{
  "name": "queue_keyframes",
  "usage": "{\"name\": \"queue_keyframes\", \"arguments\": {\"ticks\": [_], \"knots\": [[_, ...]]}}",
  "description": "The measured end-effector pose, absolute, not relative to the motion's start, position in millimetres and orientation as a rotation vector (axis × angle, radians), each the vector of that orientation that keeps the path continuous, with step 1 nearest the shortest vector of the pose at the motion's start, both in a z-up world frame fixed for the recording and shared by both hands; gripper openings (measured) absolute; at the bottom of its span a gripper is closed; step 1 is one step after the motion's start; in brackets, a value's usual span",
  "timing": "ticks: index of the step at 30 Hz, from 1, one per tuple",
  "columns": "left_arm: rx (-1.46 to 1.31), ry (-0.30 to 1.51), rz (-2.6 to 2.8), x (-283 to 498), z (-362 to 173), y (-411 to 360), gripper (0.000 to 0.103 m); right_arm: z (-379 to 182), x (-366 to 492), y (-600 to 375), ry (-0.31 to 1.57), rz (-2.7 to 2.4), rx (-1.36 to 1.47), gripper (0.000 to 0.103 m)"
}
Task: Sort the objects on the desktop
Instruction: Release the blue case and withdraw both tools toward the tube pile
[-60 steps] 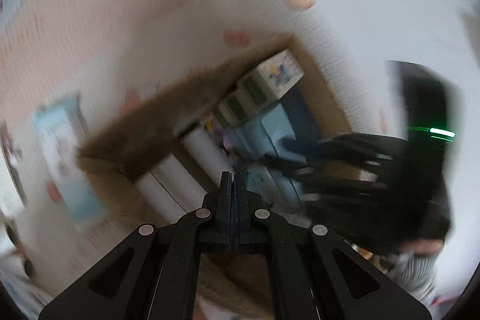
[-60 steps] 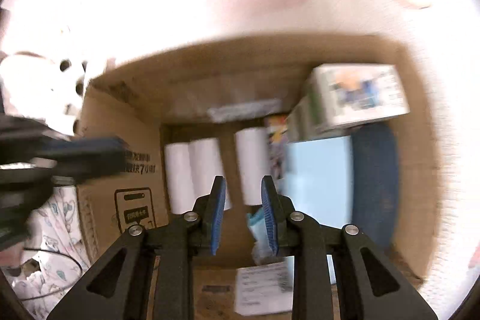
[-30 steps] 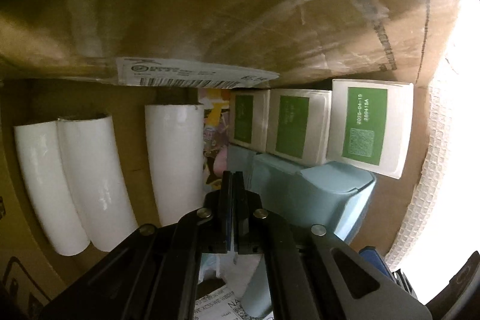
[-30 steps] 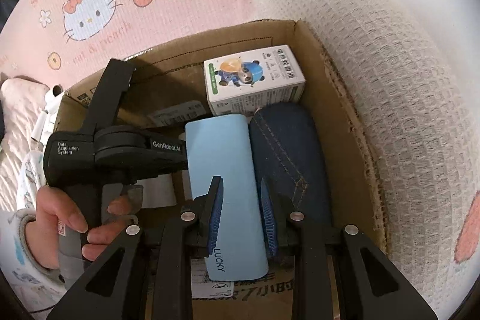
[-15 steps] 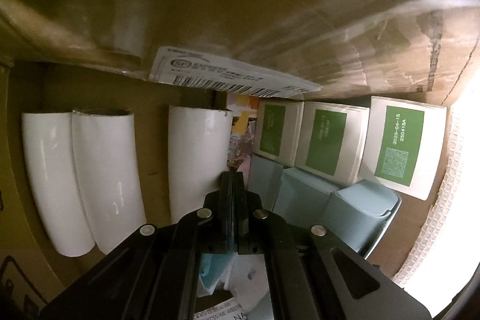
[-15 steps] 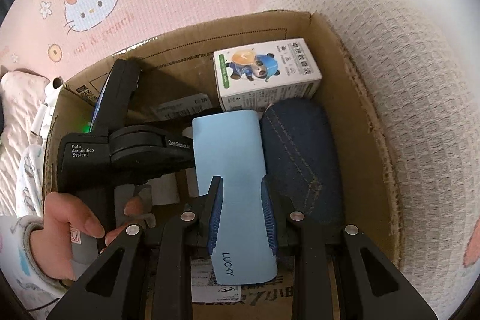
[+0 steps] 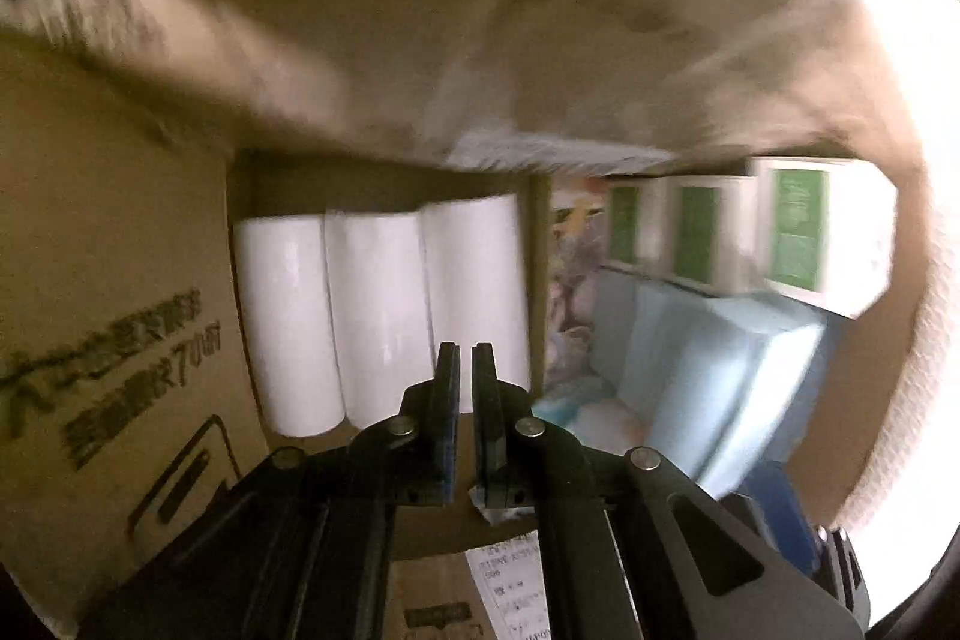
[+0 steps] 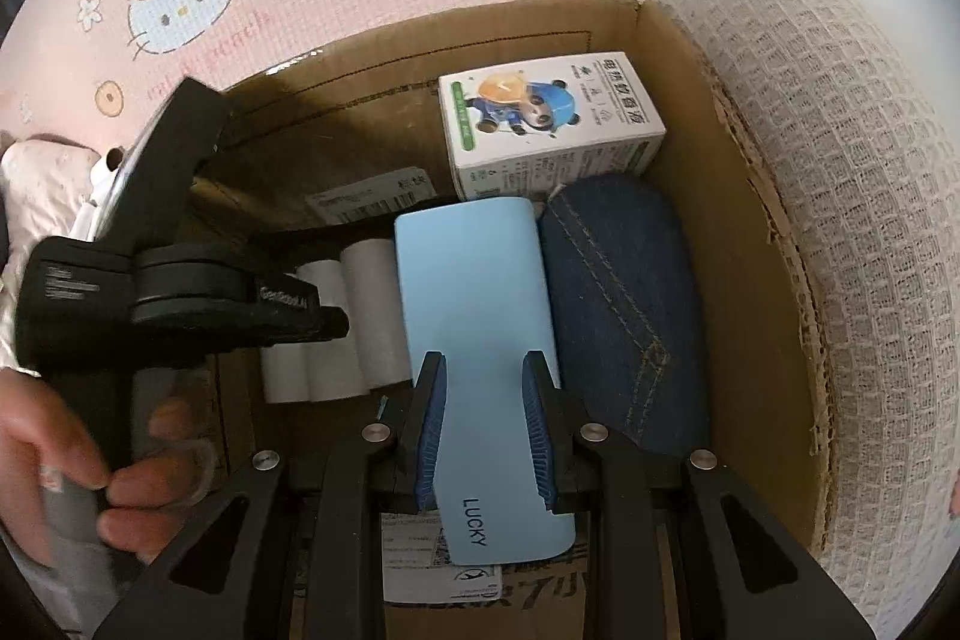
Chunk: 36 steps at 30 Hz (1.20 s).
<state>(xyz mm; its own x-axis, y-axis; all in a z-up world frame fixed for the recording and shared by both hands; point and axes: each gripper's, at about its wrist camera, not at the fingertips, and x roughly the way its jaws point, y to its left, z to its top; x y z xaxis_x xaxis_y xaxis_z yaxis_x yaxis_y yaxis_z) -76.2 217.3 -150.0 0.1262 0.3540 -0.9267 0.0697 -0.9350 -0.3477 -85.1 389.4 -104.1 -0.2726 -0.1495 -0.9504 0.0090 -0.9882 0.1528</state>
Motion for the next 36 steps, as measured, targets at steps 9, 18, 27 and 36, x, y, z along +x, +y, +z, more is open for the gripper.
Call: {"name": "queue_keyframes", "arguments": {"ticks": [9,18,27,36], "knots": [[-1.762,-0.222,1.975,-98,-62,236,0.002,-92,-80,382,-0.181,-2.43,1.793,0.022],[-1.184,-0.111,2.087,-63,6,206,0.024,-67,-67,358,-0.23,-2.446,1.709,0.022],[-0.988,-0.108,2.168,-26,1,138,0.058,-42,-49,311,-0.228,-2.496,1.585,0.023],[-0.91,0.115,2.347,-5,-38,86,0.058,-39,-48,247,-0.007,-2.445,1.641,0.023]]}}
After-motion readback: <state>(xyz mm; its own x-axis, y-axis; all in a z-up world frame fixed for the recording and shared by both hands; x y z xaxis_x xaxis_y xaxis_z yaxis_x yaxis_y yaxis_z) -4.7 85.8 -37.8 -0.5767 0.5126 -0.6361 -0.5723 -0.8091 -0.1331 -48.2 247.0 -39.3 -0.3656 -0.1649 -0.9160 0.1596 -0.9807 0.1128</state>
